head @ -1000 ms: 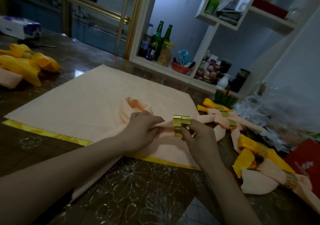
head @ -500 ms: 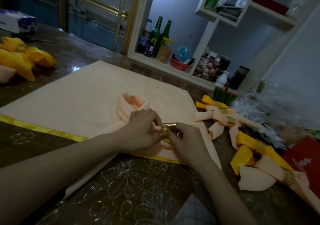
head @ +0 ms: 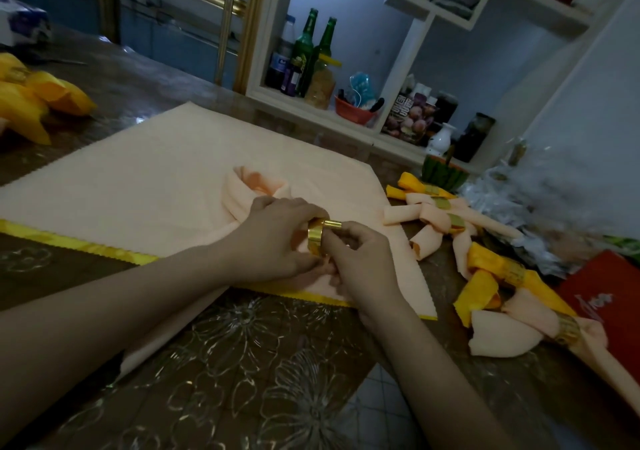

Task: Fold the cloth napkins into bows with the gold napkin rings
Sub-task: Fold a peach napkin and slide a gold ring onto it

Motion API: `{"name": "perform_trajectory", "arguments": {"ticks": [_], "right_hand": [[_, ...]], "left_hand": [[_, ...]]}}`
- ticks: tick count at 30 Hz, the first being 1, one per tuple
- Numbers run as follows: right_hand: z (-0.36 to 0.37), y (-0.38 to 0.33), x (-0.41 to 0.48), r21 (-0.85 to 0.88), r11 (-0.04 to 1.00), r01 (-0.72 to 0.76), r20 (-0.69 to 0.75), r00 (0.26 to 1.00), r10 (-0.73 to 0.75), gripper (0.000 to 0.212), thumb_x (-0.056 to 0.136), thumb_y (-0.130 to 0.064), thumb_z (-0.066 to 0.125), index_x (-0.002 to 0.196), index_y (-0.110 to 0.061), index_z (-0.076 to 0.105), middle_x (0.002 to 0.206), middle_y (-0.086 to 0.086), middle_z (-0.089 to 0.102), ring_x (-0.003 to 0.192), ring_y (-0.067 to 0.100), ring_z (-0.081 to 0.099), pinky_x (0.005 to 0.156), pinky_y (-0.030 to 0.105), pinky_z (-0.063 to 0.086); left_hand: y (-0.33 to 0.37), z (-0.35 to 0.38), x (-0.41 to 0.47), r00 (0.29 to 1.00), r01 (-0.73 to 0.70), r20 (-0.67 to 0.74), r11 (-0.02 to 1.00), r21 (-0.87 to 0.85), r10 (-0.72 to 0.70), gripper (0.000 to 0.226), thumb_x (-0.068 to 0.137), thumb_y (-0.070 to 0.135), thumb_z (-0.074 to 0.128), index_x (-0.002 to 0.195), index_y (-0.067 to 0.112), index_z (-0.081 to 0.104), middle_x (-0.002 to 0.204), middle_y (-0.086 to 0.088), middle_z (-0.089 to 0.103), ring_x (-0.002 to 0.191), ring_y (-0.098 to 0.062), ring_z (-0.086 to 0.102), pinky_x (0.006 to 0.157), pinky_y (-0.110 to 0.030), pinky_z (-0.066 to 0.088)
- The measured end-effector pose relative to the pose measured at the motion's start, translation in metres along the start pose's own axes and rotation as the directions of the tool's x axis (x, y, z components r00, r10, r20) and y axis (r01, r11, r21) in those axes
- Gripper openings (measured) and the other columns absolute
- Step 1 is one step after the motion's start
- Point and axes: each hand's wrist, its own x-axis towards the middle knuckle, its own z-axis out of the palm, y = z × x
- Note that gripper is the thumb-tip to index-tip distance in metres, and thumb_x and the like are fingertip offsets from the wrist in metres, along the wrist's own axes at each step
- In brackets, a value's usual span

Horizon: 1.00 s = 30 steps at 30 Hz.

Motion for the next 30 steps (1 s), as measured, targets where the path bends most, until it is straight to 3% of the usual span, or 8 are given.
{"name": "perform_trajectory", "arguments": {"ticks": [4, 8, 12, 16, 20, 23, 27, 30], "right_hand": [[-0.004, -0.005, -0.003, 0.230, 0.951, -0.209, 0.055, 0.978, 0.202, 0.007, 0.091, -0.012, 0.057, 0.092, -0.012, 0.063, 0.051, -0.003, 0.050, 0.039, 0.004, 0.040, 0.037, 0.017, 0.030], [-0.007, -0.007, -0.001, 0.161, 0.971, -0.177, -0.003, 0.984, 0.180, 0.010, 0.092, -0.015, 0.056, 0.097, -0.010, 0.063, 0.066, -0.001, 0.053, 0.051, 0.005, 0.046, 0.039, 0.012, 0.033], [-0.017, -0.011, 0.002, 0.166, 0.936, -0.310, 0.082, 0.950, 0.300, 0.012, 0.095, -0.017, 0.053, 0.101, -0.021, 0.063, 0.064, 0.001, 0.053, 0.042, 0.004, 0.043, 0.037, 0.017, 0.031], [-0.023, -0.013, 0.003, 0.044, 0.946, -0.322, 0.087, 0.944, 0.317, 0.014, 0.095, -0.019, 0.051, 0.094, -0.018, 0.065, 0.064, -0.001, 0.051, 0.051, 0.008, 0.044, 0.035, 0.015, 0.035], [-0.026, -0.010, 0.006, -0.254, 0.957, -0.143, 0.091, 0.981, 0.171, 0.018, 0.097, -0.022, 0.049, 0.098, -0.017, 0.066, 0.082, -0.012, 0.053, 0.070, 0.001, 0.045, 0.056, 0.014, 0.041], [-0.023, 0.001, 0.009, -0.451, 0.892, -0.040, 0.114, 0.988, 0.102, 0.020, 0.097, -0.025, 0.047, 0.104, -0.017, 0.064, 0.087, -0.009, 0.055, 0.073, 0.002, 0.047, 0.064, 0.016, 0.038], [-0.027, 0.010, 0.013, -0.595, 0.797, -0.104, 0.012, 0.990, 0.139, 0.017, 0.097, -0.030, 0.048, 0.101, -0.022, 0.062, 0.080, -0.010, 0.054, 0.071, 0.005, 0.050, 0.068, 0.026, 0.043], [-0.025, 0.013, 0.013, -0.712, 0.698, -0.076, -0.029, 0.997, 0.078, 0.017, 0.094, -0.028, 0.053, 0.102, -0.021, 0.066, 0.100, -0.002, 0.060, 0.086, 0.010, 0.054, 0.080, 0.030, 0.047]], "left_hand": [[-0.004, 0.001, 0.001, 0.999, 0.008, -0.033, 0.990, 0.140, -0.003, 0.047, 0.078, 0.046, 0.062, 0.120, 0.027, 0.051, 0.108, 0.012, 0.051, 0.108, -0.011, 0.047, 0.105, -0.039, 0.023], [-0.005, -0.001, 0.000, 0.999, 0.029, -0.049, 0.988, 0.150, -0.022, 0.047, 0.078, 0.035, 0.066, 0.122, 0.025, 0.051, 0.116, 0.007, 0.055, 0.114, -0.013, 0.046, 0.105, -0.037, 0.021], [-0.008, -0.007, -0.001, 0.996, 0.077, -0.056, 0.980, 0.182, -0.067, 0.052, 0.079, 0.039, 0.068, 0.125, 0.025, 0.049, 0.119, 0.005, 0.055, 0.117, -0.015, 0.046, 0.106, -0.033, 0.019], [-0.005, -0.006, 0.000, 0.995, 0.093, -0.044, 0.973, 0.209, -0.086, 0.057, 0.082, 0.035, 0.066, 0.134, 0.026, 0.043, 0.127, 0.002, 0.053, 0.123, -0.017, 0.043, 0.108, -0.032, 0.017], [-0.006, -0.008, 0.001, 0.993, 0.118, -0.041, 0.971, 0.207, -0.112, 0.054, 0.089, 0.030, 0.058, 0.139, 0.027, 0.037, 0.122, 0.000, 0.059, 0.119, -0.020, 0.046, 0.109, -0.032, 0.017], [-0.009, -0.007, 0.001, 0.994, 0.111, -0.034, 0.960, 0.257, -0.106, 0.054, 0.090, 0.034, 0.057, 0.139, 0.028, 0.036, 0.125, -0.001, 0.055, 0.121, -0.022, 0.044, 0.108, -0.035, 0.017], [-0.019, -0.012, 0.002, 0.985, 0.161, -0.110, 0.949, 0.270, -0.136, 0.054, 0.084, 0.035, 0.063, 0.134, 0.026, 0.044, 0.127, -0.002, 0.048, 0.122, -0.021, 0.037, 0.103, -0.031, 0.016], [-0.024, -0.013, 0.003, 0.982, 0.184, -0.080, 0.953, 0.239, -0.170, 0.056, 0.083, 0.039, 0.063, 0.134, 0.028, 0.044, 0.129, -0.001, 0.049, 0.126, -0.021, 0.034, 0.103, -0.029, 0.011]]}}
